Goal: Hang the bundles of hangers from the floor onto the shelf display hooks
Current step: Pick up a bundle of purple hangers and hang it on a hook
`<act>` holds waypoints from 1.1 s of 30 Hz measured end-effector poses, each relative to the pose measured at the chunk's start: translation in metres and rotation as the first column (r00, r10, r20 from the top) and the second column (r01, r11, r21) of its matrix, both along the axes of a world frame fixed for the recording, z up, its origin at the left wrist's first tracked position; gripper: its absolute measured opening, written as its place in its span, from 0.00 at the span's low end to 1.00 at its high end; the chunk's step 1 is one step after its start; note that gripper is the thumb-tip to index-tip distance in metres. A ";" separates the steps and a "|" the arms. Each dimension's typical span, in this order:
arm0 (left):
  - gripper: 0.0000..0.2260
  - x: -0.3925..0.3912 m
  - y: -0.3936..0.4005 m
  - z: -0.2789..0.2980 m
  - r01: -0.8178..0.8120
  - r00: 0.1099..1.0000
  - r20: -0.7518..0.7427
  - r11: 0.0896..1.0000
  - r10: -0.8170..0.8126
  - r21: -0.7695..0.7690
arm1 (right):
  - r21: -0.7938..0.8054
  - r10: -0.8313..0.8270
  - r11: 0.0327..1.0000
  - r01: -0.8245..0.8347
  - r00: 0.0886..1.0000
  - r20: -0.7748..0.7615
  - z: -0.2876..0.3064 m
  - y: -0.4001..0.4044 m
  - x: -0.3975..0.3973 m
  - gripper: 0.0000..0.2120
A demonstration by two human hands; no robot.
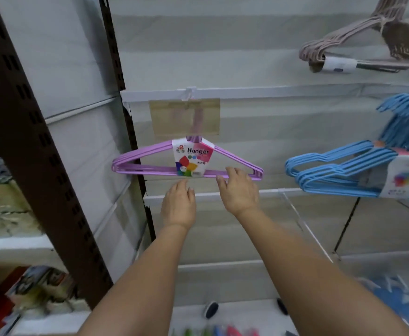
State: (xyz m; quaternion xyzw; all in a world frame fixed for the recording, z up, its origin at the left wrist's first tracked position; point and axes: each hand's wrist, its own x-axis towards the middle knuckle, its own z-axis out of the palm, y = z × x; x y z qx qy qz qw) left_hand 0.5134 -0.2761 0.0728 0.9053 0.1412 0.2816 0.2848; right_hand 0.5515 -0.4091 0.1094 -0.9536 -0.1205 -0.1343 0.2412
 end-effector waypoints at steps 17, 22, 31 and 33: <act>0.18 -0.070 -0.074 -0.106 0.446 0.822 -0.354 0.891 -0.446 -0.085 | 0.008 -0.407 0.901 0.433 0.853 -0.326 -0.127 -0.091 -0.154 0.25; 0.18 -0.093 -0.124 -0.121 0.589 0.713 -0.437 0.807 -0.548 -0.052 | -0.019 -0.551 0.816 0.578 0.766 -0.331 -0.145 -0.136 -0.199 0.25; 0.19 -0.138 -0.263 -0.145 0.832 0.431 -0.494 0.545 -0.755 -0.108 | -0.084 -0.779 0.552 0.830 0.477 -0.408 -0.172 -0.253 -0.285 0.25; 0.18 -0.150 -0.300 -0.150 0.867 0.381 -0.493 0.487 -0.782 -0.103 | -0.111 -0.811 0.490 0.865 0.405 -0.423 -0.174 -0.283 -0.306 0.26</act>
